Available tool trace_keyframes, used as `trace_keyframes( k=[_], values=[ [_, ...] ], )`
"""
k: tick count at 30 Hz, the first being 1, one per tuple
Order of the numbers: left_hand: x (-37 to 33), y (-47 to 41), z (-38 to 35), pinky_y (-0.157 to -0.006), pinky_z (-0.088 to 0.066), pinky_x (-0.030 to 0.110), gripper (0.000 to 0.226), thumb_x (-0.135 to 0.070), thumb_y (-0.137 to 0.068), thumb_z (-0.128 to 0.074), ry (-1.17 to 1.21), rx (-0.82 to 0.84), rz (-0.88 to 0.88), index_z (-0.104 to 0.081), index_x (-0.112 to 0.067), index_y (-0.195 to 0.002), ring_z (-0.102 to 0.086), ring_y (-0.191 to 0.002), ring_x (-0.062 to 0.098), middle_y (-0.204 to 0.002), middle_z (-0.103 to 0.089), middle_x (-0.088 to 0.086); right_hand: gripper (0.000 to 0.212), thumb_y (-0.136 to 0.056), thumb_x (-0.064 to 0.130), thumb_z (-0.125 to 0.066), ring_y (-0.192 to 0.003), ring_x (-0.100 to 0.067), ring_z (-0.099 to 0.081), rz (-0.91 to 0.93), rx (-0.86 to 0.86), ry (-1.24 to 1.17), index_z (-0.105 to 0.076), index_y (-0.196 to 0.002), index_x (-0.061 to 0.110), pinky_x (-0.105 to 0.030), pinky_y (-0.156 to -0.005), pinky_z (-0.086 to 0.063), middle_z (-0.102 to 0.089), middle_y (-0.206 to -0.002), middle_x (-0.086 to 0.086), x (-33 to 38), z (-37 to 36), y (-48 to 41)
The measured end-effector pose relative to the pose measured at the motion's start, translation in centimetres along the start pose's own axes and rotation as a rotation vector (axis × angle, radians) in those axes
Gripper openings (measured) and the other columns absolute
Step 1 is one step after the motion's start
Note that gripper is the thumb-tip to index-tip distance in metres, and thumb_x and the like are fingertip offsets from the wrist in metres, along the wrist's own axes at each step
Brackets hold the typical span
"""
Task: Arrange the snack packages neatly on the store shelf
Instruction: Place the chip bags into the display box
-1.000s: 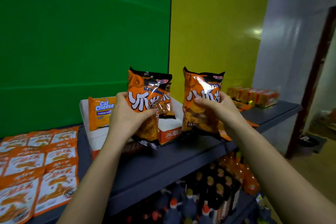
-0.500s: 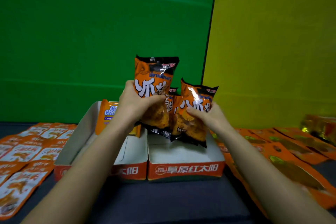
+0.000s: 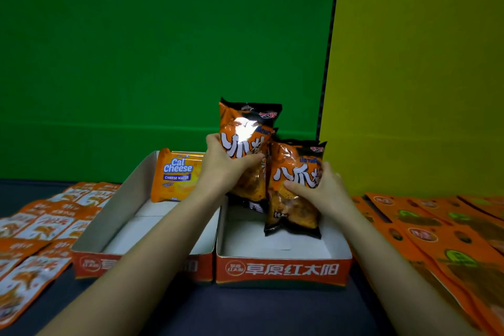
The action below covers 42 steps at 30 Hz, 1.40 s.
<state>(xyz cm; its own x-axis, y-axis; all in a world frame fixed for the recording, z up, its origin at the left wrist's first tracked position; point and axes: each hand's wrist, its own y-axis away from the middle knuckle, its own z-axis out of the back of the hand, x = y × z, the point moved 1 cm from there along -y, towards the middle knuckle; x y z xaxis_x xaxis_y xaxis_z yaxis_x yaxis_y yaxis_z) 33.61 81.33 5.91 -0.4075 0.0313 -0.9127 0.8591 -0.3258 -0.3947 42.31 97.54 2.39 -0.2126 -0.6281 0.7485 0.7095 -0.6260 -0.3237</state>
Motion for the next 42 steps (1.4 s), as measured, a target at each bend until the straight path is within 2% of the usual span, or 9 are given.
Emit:
trace_keyframes(
  k=[2,8,12,17,21,26,35,39,42],
  values=[
    [-0.2,0.1,-0.7,-0.079,-0.044,0.028,0.057,-0.013,-0.072,-0.078,0.015,0.002,-0.007,-0.035,-0.013,-0.110,-0.055,-0.093,0.015,-0.103,-0.054,-0.002,0.084,-0.065,0.054,-0.075,-0.122,-0.030,-0.045,-0.001,-0.015,0.037,-0.041,-0.129,0.012,-0.051,-0.103,-0.039,-0.051,-0.127,-0.010,0.1,0.1,0.0],
    [-0.9,0.7,-1.8,-0.074,-0.048,0.026,0.057,-0.015,-0.075,-0.076,0.091,-0.024,0.026,-0.036,-0.011,-0.115,-0.057,-0.094,0.016,-0.107,-0.055,0.000,0.085,-0.069,0.050,-0.075,-0.123,-0.031,-0.043,0.019,-0.056,0.056,-0.038,-0.132,0.008,-0.050,-0.103,-0.039,-0.050,-0.129,-0.013,-0.2,0.1,-0.3],
    [-0.8,0.5,-2.0,-0.084,-0.054,0.039,0.054,-0.020,-0.077,-0.075,0.211,-0.080,0.061,-0.037,-0.011,-0.114,-0.061,-0.102,0.022,-0.115,-0.057,0.005,0.079,-0.072,0.046,-0.072,-0.124,-0.030,-0.040,0.024,-0.045,0.059,-0.037,-0.132,0.007,-0.049,-0.103,-0.038,-0.051,-0.129,-0.012,-0.3,0.1,-0.3],
    [1.0,0.8,-2.6,-0.091,-0.049,0.036,0.056,-0.015,-0.075,-0.076,-0.062,-0.076,-0.033,-0.032,-0.010,-0.109,-0.057,-0.106,0.024,-0.118,-0.055,0.010,0.086,-0.068,0.050,-0.075,-0.126,-0.030,-0.041,0.029,-0.051,0.017,-0.036,-0.133,0.009,-0.050,-0.104,-0.038,-0.051,-0.131,-0.011,-0.5,0.1,-0.2],
    [2.7,0.7,-2.0,-0.089,-0.045,0.031,0.067,-0.026,-0.077,-0.074,-0.291,-0.084,-0.067,-0.029,-0.002,-0.120,-0.052,-0.117,0.028,-0.130,-0.048,0.015,0.087,-0.070,0.052,-0.073,-0.129,-0.029,-0.038,0.043,-0.048,0.062,-0.034,-0.135,0.008,-0.049,-0.105,-0.037,-0.049,-0.134,-0.011,-0.4,-0.1,-0.4],
    [2.3,0.9,-1.4,-0.092,-0.047,0.034,0.087,-0.028,-0.073,-0.077,-0.431,-0.052,-0.135,-0.020,0.000,-0.134,-0.052,-0.120,0.030,-0.136,-0.045,0.016,0.087,-0.071,0.055,-0.070,-0.128,-0.029,-0.037,0.055,-0.056,0.113,-0.035,-0.134,0.006,-0.049,-0.104,-0.037,-0.049,-0.134,-0.011,-0.3,-0.1,-0.5],
    [2.3,1.2,-1.7,-0.096,-0.046,0.038,0.099,-0.028,-0.073,-0.078,-0.564,-0.010,-0.217,-0.012,-0.001,-0.141,-0.049,-0.123,0.032,-0.140,-0.042,0.017,0.083,-0.072,0.054,-0.069,-0.125,-0.030,-0.039,0.076,-0.087,0.145,-0.039,-0.130,0.004,-0.045,-0.101,-0.040,-0.051,-0.131,-0.012,-0.2,-0.1,-0.3],
    [3.0,1.3,-1.7,-0.100,-0.043,0.043,0.104,-0.040,-0.075,-0.073,-0.679,-0.017,-0.227,-0.006,-0.002,-0.145,-0.045,-0.128,0.032,-0.143,-0.037,0.017,0.083,-0.073,0.056,-0.067,-0.125,-0.029,-0.040,0.085,-0.062,0.161,-0.038,-0.130,0.003,-0.045,-0.100,-0.040,-0.051,-0.130,-0.013,-0.2,0.1,-0.2],
    [3.2,1.7,-2.0,-0.109,-0.032,0.041,0.105,-0.052,-0.083,-0.058,-0.916,-0.058,-0.222,0.009,-0.002,-0.147,-0.029,-0.138,0.031,-0.152,-0.020,0.018,0.085,-0.075,0.058,-0.063,-0.128,-0.030,-0.036,0.078,-0.015,0.185,-0.034,-0.134,0.002,-0.046,-0.103,-0.037,-0.047,-0.135,-0.014,-0.2,0.1,-0.3]
  ],
)
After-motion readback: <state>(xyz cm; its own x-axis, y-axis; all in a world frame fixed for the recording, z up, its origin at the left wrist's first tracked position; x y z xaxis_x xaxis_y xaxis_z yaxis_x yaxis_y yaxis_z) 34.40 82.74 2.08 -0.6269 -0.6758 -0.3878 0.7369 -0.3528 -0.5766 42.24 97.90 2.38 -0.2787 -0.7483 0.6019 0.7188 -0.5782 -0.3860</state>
